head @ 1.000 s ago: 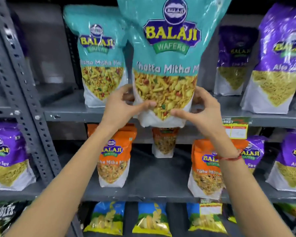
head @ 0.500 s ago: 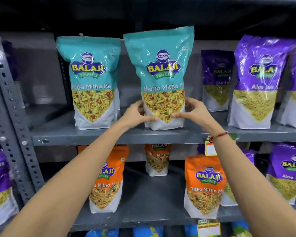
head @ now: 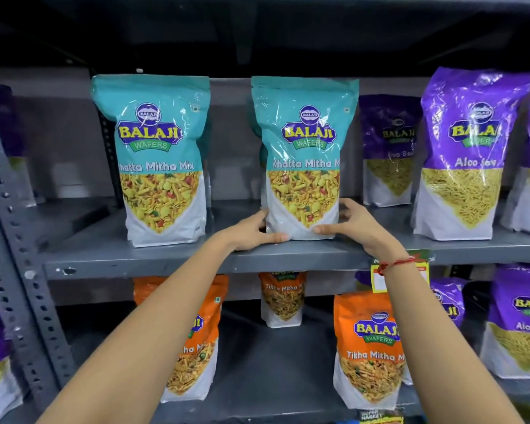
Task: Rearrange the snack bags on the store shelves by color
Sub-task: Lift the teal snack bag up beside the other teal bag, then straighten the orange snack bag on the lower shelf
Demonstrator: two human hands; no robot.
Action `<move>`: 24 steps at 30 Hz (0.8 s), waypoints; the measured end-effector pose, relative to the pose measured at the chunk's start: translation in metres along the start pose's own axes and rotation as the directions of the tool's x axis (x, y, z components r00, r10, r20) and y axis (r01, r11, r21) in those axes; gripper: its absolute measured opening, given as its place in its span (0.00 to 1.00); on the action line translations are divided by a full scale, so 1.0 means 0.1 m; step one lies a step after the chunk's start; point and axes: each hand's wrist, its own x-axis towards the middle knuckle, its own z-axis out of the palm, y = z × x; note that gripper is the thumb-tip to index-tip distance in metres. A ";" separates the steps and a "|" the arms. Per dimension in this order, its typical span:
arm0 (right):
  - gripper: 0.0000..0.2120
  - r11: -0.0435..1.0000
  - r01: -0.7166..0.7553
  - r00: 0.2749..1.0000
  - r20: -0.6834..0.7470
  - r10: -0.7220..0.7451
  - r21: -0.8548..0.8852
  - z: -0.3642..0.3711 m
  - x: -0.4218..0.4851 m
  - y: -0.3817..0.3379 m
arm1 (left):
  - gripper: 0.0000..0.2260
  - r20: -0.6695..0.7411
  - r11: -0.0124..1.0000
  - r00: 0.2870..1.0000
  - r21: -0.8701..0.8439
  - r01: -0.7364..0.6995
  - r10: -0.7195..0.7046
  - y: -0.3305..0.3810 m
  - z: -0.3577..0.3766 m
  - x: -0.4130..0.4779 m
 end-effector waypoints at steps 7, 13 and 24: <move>0.44 1.000 -0.002 1.000 0.025 0.001 0.022 -0.01 -0.01 0.00 | 0.36 -0.013 0.999 1.000 -0.054 -0.002 0.001 -0.09 0.00 0.07; 0.48 0.998 -0.002 0.998 0.061 0.006 -0.064 0.00 -0.01 -0.01 | 0.30 0.010 0.991 1.000 -0.131 -0.007 0.008 -0.08 -0.07 0.00; 0.19 0.934 0.296 0.775 -0.521 -0.358 -0.201 0.00 -1.04 -0.05 | 0.13 -0.762 0.950 0.611 0.020 -0.311 0.216 0.27 0.83 -0.70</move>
